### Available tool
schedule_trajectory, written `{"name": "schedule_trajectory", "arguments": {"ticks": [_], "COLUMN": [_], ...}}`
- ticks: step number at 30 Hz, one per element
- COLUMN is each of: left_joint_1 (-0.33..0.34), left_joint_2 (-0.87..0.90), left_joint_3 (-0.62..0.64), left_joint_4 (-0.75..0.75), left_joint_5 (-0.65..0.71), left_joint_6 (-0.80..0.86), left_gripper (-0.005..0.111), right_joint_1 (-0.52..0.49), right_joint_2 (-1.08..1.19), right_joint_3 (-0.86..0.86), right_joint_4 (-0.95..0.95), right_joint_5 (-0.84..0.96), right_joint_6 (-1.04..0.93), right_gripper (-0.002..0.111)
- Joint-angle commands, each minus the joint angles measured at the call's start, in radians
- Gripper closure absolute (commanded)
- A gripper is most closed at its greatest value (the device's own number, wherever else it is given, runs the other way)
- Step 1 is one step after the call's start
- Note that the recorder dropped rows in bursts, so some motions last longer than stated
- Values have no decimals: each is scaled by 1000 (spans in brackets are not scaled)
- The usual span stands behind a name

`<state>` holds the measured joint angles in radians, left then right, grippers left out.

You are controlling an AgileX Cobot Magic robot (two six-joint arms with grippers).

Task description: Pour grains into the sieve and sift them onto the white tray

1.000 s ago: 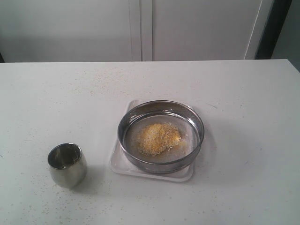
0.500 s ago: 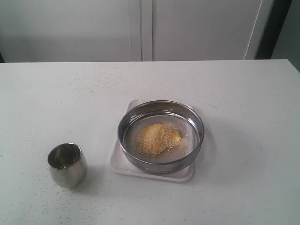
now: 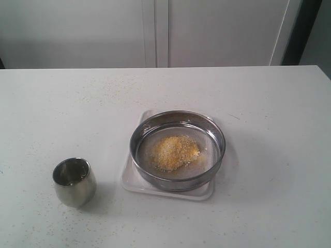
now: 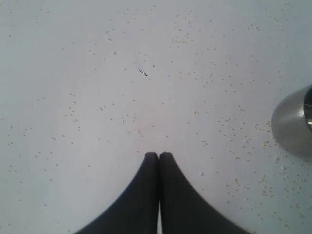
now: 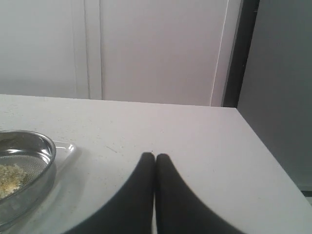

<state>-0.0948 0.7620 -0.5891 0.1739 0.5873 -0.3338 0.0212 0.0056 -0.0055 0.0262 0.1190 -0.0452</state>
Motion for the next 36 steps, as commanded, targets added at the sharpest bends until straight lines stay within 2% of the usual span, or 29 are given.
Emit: {"name": "schedule_trajectory", "arguments": {"ticks": [1, 8, 24, 27, 33, 36], "left_joint_1": [2, 2, 2, 2, 2, 2], "left_joint_2": [-9, -9, -9, -9, -9, -9], "left_joint_3": [-4, -4, -4, -4, -4, -4], "left_joint_4": [-5, -5, -5, -5, -5, -5], "left_joint_5": [12, 12, 12, 12, 12, 12], "left_joint_6": [-3, -3, -3, -3, -3, -3], "left_gripper": [107, 107, 107, 107, 107, 107], "right_joint_1": [3, 3, 3, 3, 3, 3], "right_joint_2": [-6, -6, -6, -6, 24, 109], "right_joint_3": [6, 6, 6, -21, -256, -347], "right_joint_4": [-3, -1, -1, -1, -1, 3], "right_joint_5": [-79, -351, -476, -382, -38, 37], "right_joint_6": [-13, -11, 12, 20, 20, 22], "right_gripper": [108, 108, 108, 108, 108, 108]}}
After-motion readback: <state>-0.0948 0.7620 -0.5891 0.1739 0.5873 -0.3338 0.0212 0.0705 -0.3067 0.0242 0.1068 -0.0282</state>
